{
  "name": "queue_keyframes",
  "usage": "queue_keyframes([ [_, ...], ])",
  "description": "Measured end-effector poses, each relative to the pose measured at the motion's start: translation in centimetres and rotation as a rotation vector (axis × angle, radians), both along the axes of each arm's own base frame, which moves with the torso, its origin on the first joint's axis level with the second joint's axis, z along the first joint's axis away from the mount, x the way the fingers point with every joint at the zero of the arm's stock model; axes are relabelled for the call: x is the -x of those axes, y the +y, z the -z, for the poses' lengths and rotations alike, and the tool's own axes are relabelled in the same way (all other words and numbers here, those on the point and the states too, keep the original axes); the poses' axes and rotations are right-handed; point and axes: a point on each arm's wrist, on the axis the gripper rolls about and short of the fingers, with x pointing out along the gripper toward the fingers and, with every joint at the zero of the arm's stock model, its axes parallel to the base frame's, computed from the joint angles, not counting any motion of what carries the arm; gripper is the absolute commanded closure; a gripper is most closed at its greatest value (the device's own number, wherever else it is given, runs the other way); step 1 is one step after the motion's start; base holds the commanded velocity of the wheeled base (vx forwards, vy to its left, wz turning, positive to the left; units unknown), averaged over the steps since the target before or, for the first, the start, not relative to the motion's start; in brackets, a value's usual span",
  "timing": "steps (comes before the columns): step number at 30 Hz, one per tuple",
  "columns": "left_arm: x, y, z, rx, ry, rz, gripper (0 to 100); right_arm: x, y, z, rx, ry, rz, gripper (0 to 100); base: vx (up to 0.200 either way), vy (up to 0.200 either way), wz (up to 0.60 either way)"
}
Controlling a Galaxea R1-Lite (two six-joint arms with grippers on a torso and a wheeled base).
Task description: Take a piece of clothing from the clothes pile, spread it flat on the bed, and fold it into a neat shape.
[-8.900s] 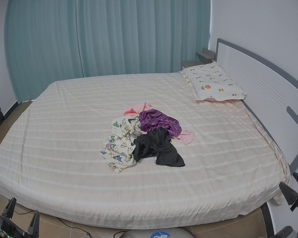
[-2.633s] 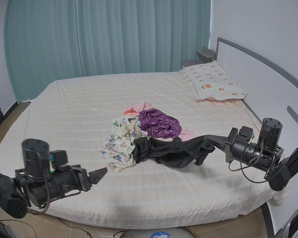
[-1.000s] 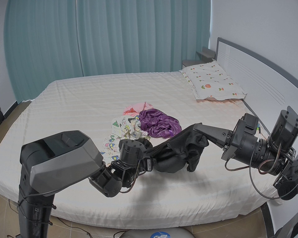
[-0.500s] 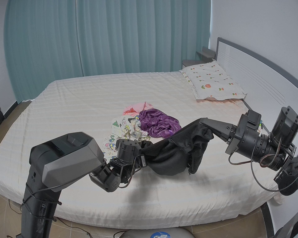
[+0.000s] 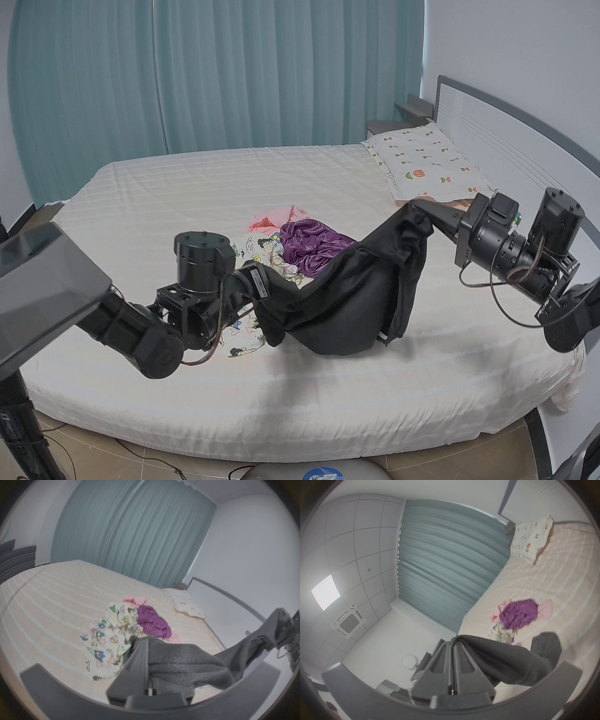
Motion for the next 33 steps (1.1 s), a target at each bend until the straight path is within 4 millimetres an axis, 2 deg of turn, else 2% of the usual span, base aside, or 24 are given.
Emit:
queue_keyframes([
  [3, 0.9, 0.7, -2.3, 0.036, -0.053, -0.009, 100, -1.2, 0.1, -1.8, 0.009, -0.043, 0.097, 100, 0.000, 0.000, 0.00],
  [6, 1.6, 1.3, -3.5, 0.058, -0.076, -0.018, 100, -1.8, 0.4, -2.7, 0.033, -0.074, 0.159, 100, 0.000, 0.000, 0.00],
  [9, 2.3, 1.8, -3.6, 0.078, -0.069, -0.026, 100, -2.6, 0.9, -2.0, 0.078, -0.075, 0.227, 100, 0.000, 0.000, 0.00],
  [14, 3.1, 2.4, -2.7, 0.174, -0.027, -0.054, 100, -3.8, 2.4, 1.8, 0.154, -0.007, 0.287, 100, 0.000, 0.000, 0.00],
  [19, 3.8, 2.7, -0.6, 0.224, 0.056, -0.064, 100, -3.8, 4.5, 4.8, 0.205, 0.039, 0.283, 100, 0.000, 0.000, 0.00],
  [25, 4.8, 3.4, 1.4, 0.213, 0.127, -0.053, 100, -3.9, 5.0, 5.7, 0.230, 0.055, 0.317, 100, 0.000, 0.000, 0.00],
  [33, 4.9, 3.9, 2.0, 0.292, 0.150, -0.073, 100, -3.7, 5.1, 6.2, 0.239, 0.070, 0.309, 100, 0.000, 0.025, 0.00],
])
